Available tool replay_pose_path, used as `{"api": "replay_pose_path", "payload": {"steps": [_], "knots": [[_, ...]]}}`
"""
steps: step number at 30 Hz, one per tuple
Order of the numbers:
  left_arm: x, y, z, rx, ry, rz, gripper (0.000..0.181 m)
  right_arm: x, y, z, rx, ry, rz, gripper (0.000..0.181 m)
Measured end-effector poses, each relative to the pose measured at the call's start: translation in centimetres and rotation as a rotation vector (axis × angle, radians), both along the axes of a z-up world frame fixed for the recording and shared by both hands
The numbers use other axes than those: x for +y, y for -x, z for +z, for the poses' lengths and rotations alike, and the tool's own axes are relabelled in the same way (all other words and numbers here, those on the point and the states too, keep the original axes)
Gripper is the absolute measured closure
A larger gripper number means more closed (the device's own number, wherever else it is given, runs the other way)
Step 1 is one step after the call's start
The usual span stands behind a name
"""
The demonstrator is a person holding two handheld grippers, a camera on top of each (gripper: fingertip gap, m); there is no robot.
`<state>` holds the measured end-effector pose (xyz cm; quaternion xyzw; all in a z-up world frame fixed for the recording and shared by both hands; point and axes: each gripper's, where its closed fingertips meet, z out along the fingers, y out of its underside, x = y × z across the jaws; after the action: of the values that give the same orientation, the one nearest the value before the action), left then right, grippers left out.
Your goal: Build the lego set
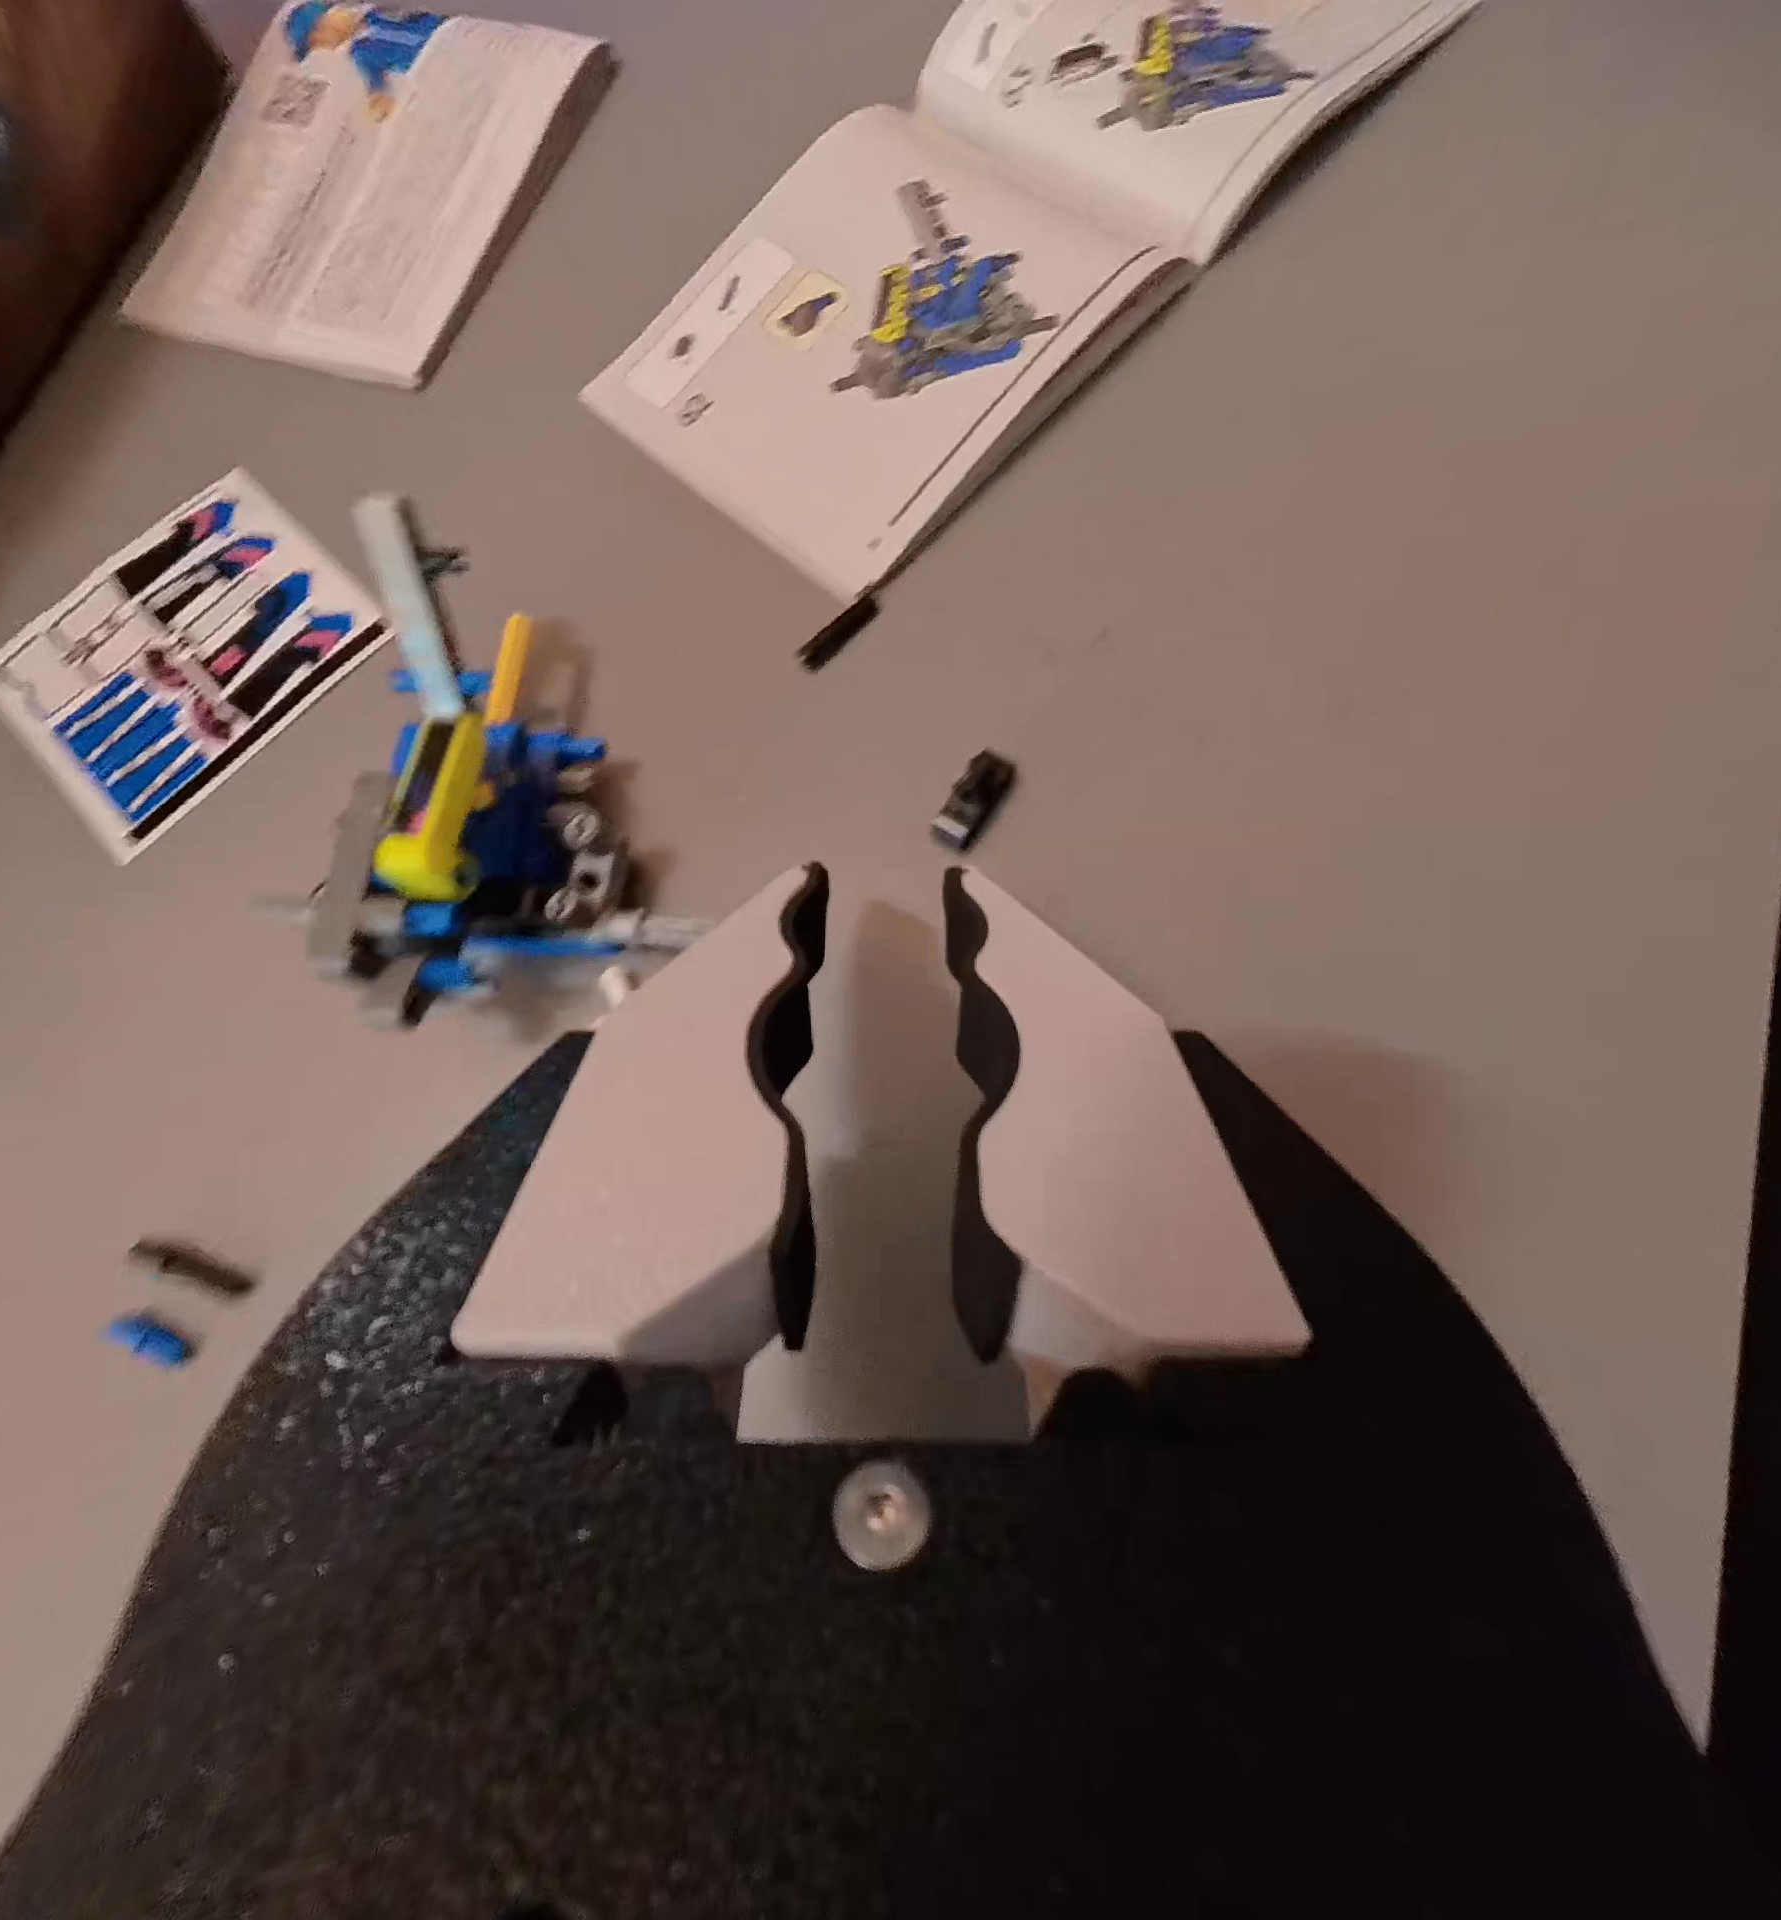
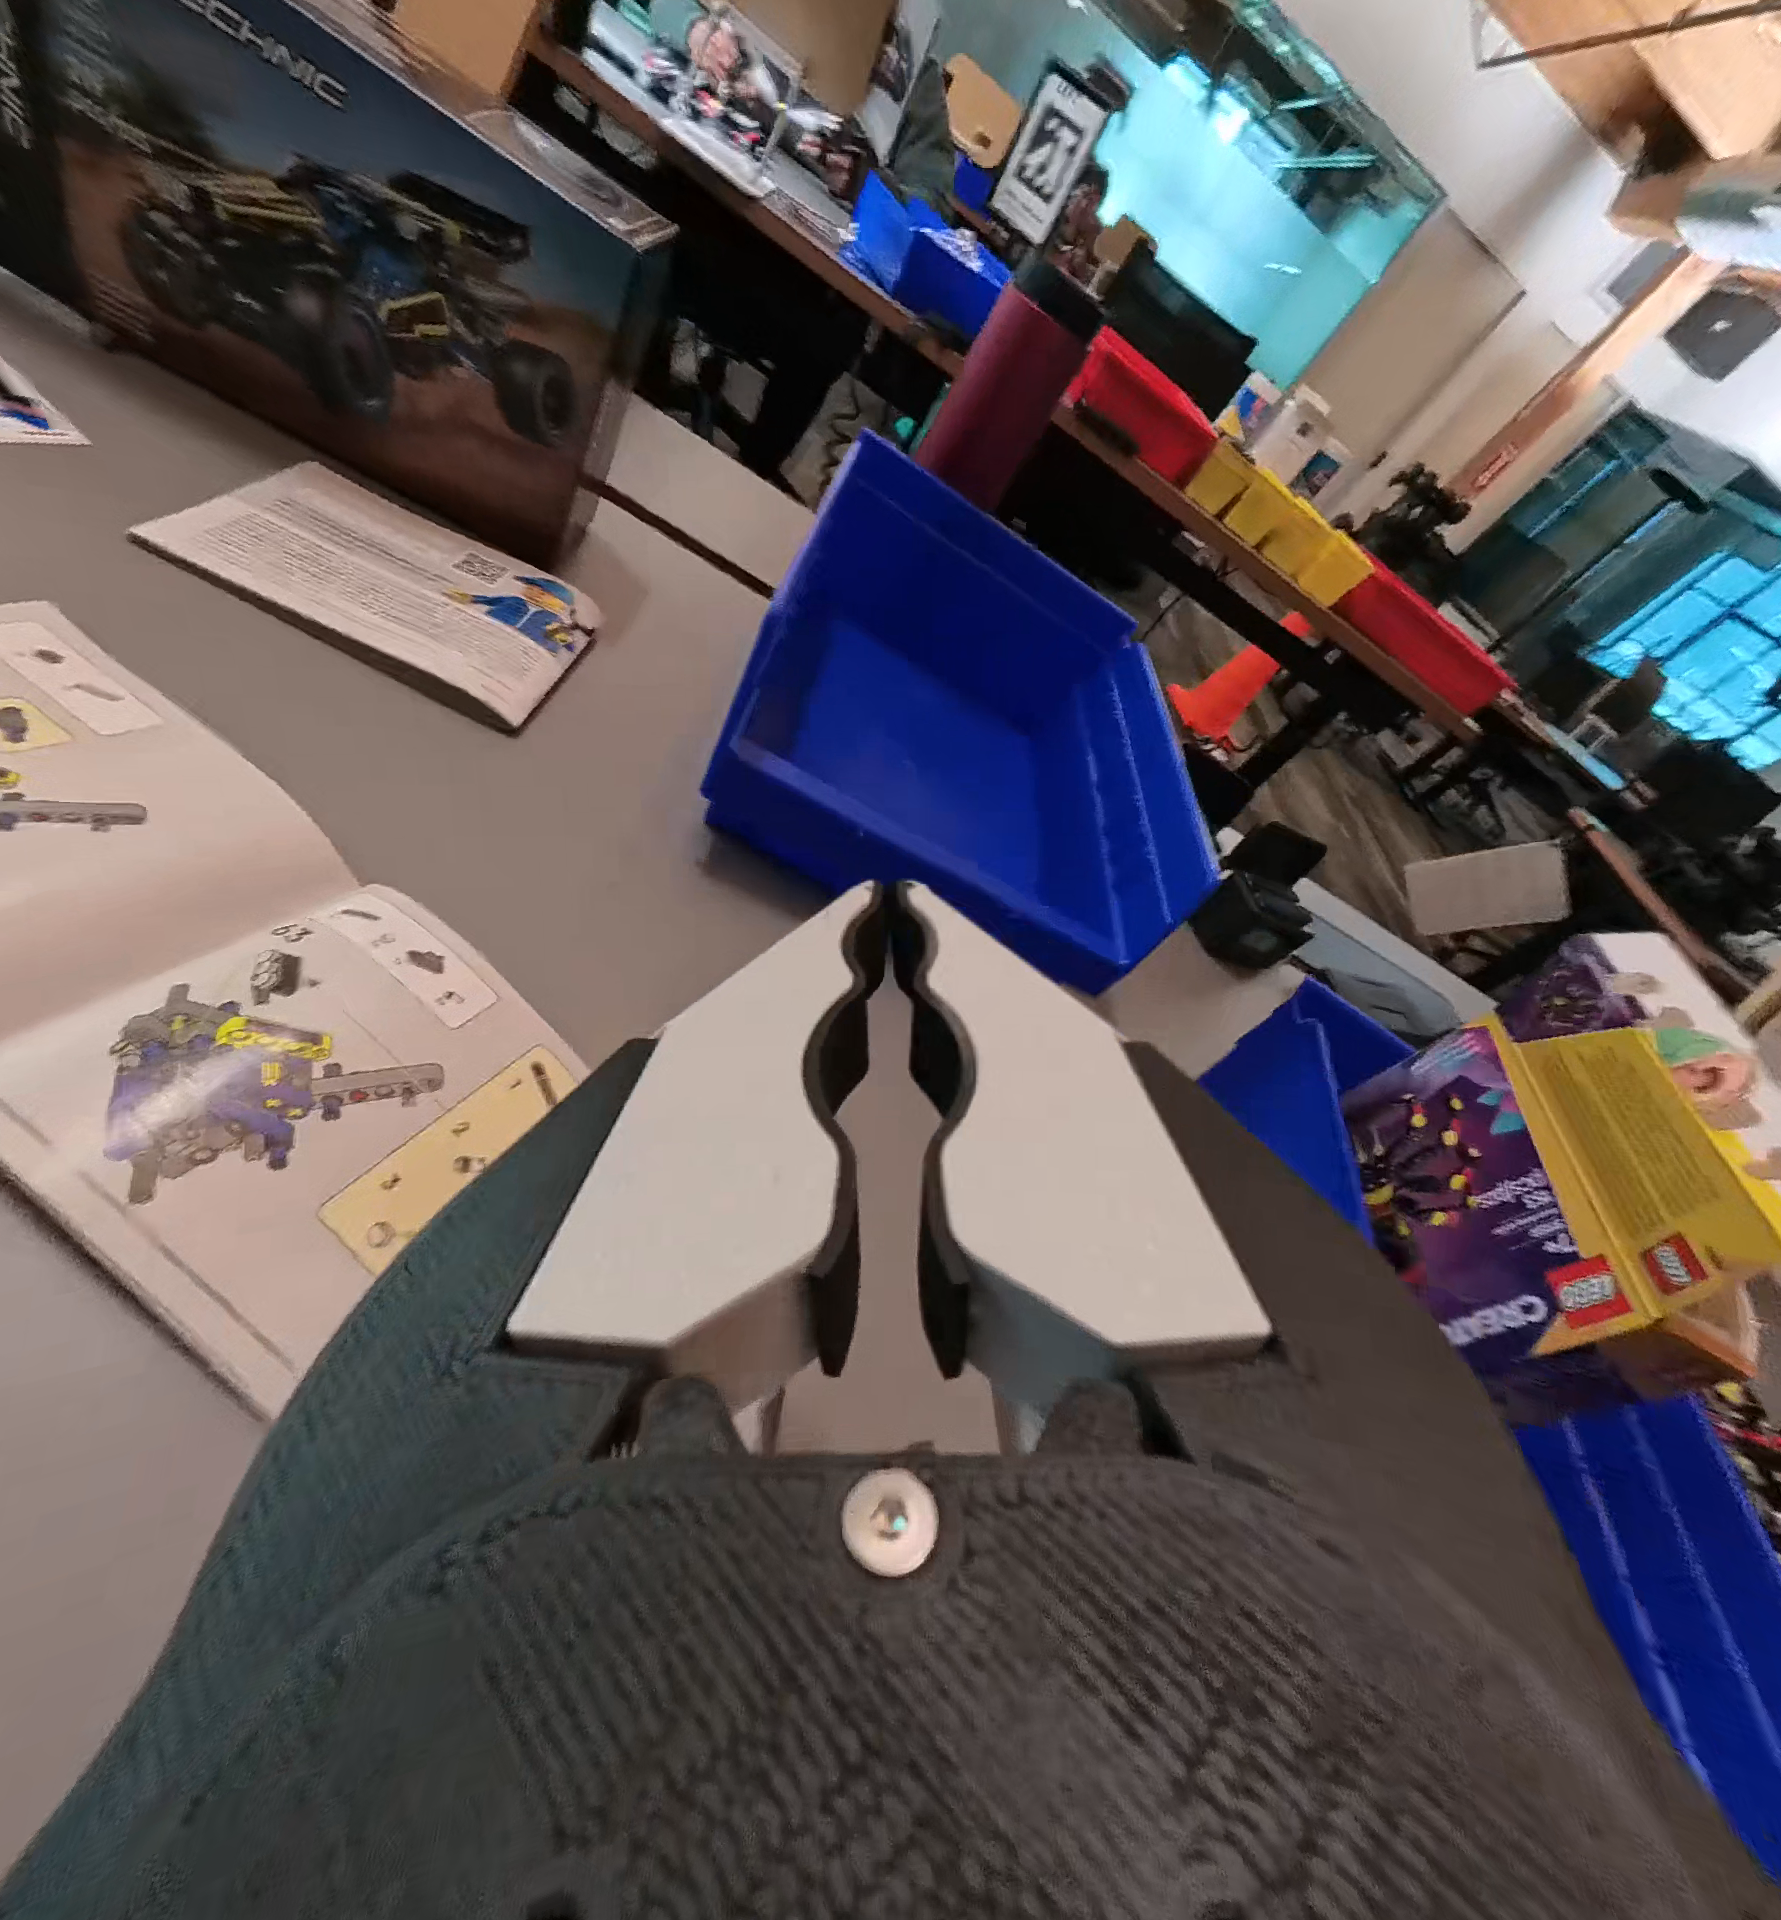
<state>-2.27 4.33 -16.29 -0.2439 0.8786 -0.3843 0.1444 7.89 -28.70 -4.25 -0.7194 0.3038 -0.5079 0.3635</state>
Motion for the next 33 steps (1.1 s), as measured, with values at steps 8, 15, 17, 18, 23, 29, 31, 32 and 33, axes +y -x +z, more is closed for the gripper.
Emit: {"api": "replay_pose_path", "payload": {"steps": [8, 15, 17, 18, 23, 29, 31, 32, 33], "knots": [[-3.5, -0.8, -1.3, -0.017, -0.066, -0.048, 0.157, -0.4, 0.5, -3.4, 0.144, 0.056, 0.037, 0.178], [-3.8, -0.8, -2.0, -0.018, -0.137, -0.029, 0.176, -1.2, 0.8, -4.7, 0.174, 0.012, 0.073, 0.165], [-4.0, -0.7, -2.0, -0.015, -0.129, -0.025, 0.176, -0.7, 0.9, -4.7, 0.17, -0.001, 0.109, 0.16], [-4.1, -0.8, -2.0, -0.012, -0.121, -0.018, 0.176, -0.3, 1.0, -4.6, 0.161, -0.015, 0.13, 0.158], [-4.3, -0.7, -1.8, -0.005, -0.077, 0.012, 0.176, 1.9, 0.8, -3.6, 0.104, -0.081, 0.201, 0.143], [-3.2, -0.3, -1.5, -0.013, -0.07, 0.035, 0.176, 5.2, 0.4, -1.5, 0.001, -0.109, 0.251, 0.116], [-3.0, -0.2, -1.2, -0.013, -0.045, 0.039, 0.176, 7.1, 0.7, -1.3, 0.006, -0.121, 0.304, 0.115], [-2.9, 0.0, -1.1, -0.013, -0.03, 0.037, 0.176, 8.3, 1.0, -1.5, 0.034, -0.126, 0.338, 0.116], [-2.9, 0.1, -1.0, -0.012, -0.018, 0.033, 0.176, 9.6, 1.3, -2.0, 0.068, -0.129, 0.375, 0.118]]}}
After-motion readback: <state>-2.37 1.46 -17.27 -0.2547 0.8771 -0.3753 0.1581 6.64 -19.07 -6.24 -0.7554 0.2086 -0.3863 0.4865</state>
